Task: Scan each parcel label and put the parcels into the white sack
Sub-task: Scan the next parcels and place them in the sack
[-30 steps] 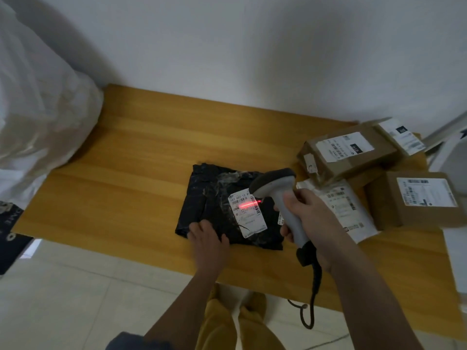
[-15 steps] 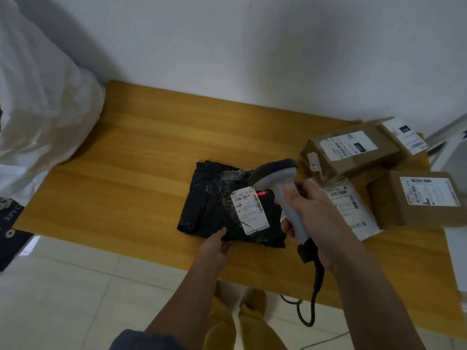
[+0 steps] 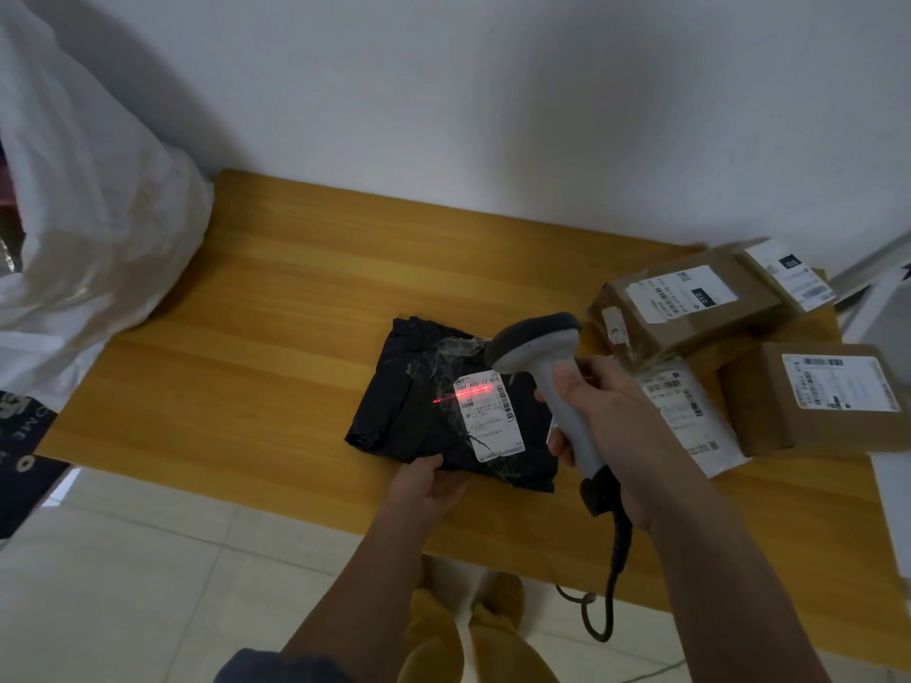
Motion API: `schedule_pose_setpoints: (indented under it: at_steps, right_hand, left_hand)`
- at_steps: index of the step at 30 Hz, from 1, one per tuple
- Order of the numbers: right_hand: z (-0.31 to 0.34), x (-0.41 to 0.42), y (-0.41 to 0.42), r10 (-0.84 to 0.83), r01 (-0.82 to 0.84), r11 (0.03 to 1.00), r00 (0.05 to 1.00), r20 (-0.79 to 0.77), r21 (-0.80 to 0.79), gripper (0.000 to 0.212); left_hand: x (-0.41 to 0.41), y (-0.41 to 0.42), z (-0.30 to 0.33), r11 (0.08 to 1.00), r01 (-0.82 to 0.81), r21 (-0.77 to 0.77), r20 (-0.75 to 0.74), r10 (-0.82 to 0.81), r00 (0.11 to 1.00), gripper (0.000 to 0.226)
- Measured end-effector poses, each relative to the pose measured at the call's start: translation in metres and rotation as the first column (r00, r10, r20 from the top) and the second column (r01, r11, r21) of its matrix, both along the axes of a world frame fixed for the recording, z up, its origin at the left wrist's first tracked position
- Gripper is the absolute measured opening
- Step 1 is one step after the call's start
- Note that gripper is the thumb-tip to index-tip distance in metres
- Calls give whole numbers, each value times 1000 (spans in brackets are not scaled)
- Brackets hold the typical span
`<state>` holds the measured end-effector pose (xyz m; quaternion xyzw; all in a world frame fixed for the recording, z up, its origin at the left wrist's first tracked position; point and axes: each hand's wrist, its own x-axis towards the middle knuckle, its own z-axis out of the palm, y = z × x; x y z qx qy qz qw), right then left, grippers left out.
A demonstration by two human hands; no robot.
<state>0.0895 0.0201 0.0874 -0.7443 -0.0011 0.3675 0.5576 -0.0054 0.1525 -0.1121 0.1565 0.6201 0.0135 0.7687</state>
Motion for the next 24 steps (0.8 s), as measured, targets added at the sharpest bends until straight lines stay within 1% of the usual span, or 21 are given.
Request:
schedule_pose_setpoints:
  at_steps: [2,4,7,9,11,13,16,18,20,22,24]
  right_hand:
    - [1,2,1,-27,28,999,999,-32,24,18]
    - [2,6,2,-67,70,997,996,-65,44,23]
    - [7,13,5,-151,163,983,980,-130,82,24]
    - [11,18,10,-196,225,965,961,-197,135,26]
    - [17,23,18,-225,271,947,942,-249,170,28]
    - [24,25,32,-211,263,944,945,-249,199,31]
    - [38,22,62,-133,190,942,968,-214,277,29]
    - [48,16,84,-72,132,938,979,-191,322,28]
    - [58,7,106,-23,77,932,988,-153,355,31]
    - [67,-4,125,8,43,919,992,-127,392,32]
    - [75,-15,142,40,8,904,994,-102,428,33]
  left_hand:
    - [0,4,5,997,16,70,3,-16,1000,35]
    - [1,9,16,978,54,200,-7,-54,999,38]
    - [4,24,45,903,142,405,11,-161,987,45]
    - [5,38,71,847,175,503,31,-220,975,37]
    - [5,54,101,774,193,603,32,-265,964,25]
    - [0,70,131,673,212,709,1,-301,953,16]
    - [-13,97,174,523,217,824,-29,-344,939,20]
    - [-22,116,203,450,189,873,-13,-366,931,23]
    - [-31,136,227,408,114,906,36,-342,939,30]
    - [-41,157,249,362,6,932,98,-268,958,32]
    - [-50,177,267,294,-90,952,150,-192,970,29]
